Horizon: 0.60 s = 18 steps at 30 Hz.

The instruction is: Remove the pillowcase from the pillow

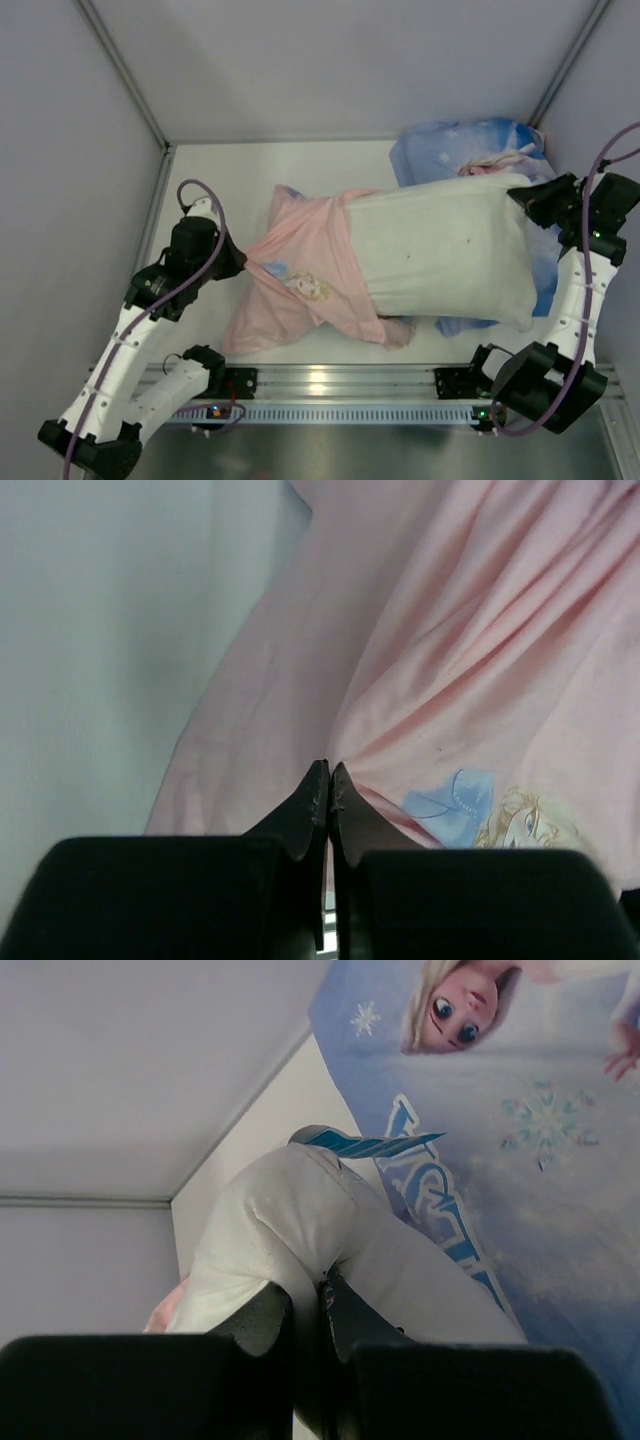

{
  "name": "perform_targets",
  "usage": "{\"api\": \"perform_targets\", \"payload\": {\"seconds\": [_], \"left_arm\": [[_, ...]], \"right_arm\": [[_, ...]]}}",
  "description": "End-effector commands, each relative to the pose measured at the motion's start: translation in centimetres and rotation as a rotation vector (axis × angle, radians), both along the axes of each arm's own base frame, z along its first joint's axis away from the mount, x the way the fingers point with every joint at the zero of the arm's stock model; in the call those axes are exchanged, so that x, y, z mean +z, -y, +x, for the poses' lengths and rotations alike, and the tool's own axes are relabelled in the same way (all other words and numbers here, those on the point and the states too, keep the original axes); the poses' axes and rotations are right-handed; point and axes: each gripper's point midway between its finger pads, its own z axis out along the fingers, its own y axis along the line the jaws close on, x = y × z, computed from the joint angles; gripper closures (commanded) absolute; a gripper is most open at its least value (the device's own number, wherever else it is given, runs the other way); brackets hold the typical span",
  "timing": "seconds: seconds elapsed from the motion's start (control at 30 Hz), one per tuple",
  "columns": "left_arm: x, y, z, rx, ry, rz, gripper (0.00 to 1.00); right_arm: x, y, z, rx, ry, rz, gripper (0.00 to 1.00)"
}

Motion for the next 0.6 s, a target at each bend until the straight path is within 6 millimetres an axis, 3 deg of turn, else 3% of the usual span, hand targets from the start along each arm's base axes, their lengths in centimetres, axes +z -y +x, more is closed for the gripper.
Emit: {"api": "perform_targets", "payload": {"seconds": [0.0,0.03,0.07,0.1,0.13,0.23,0.37,0.43,0.57], "left_arm": [[1.2,2.4,1.9,-0.119,0.083,-0.056,1.0],[1.2,3.6,2.0,-0.172,0.078,-0.087,0.85],[0.1,4.2,2.3,-0.197,0.03,-0.092,0.6],[-0.4,4.3,2.4,-0.197,0.007,-0.09,0.07],[-1.7,4.1,2.4,-0.182,-0.023,-0.071,0.01],[-4.5,3.6,2.4,-0.152,-0.108,-0.04,0.01],[-7.4,6.1,1.3,-0.221,-0.216,-0.156,0.01],[-8.2,7.5,0.6,-0.252,-0.256,-0.236,0.01],[-10.6,7.6,0.8,-0.186,-0.285,-0.274,0.01]], "right_arm": [[7.9,4.6,2.2,-0.161,0.224,-0.111,1.0],[8.0,4.7,2.6,-0.164,0.234,-0.1,1.0],[8.0,4.9,2.8,-0.174,0.231,-0.102,1.0],[7.9,5.1,2.9,-0.181,0.227,-0.106,1.0],[7.7,5.4,3.2,-0.188,0.219,-0.108,1.0],[6.7,6.4,3.9,-0.21,0.19,-0.121,1.0],[5.1,7.9,4.3,-0.247,0.152,-0.125,1.0],[4.5,8.1,4.4,-0.25,0.136,-0.115,1.0],[4.8,7.8,4.5,-0.241,0.161,-0.097,1.0]]}}
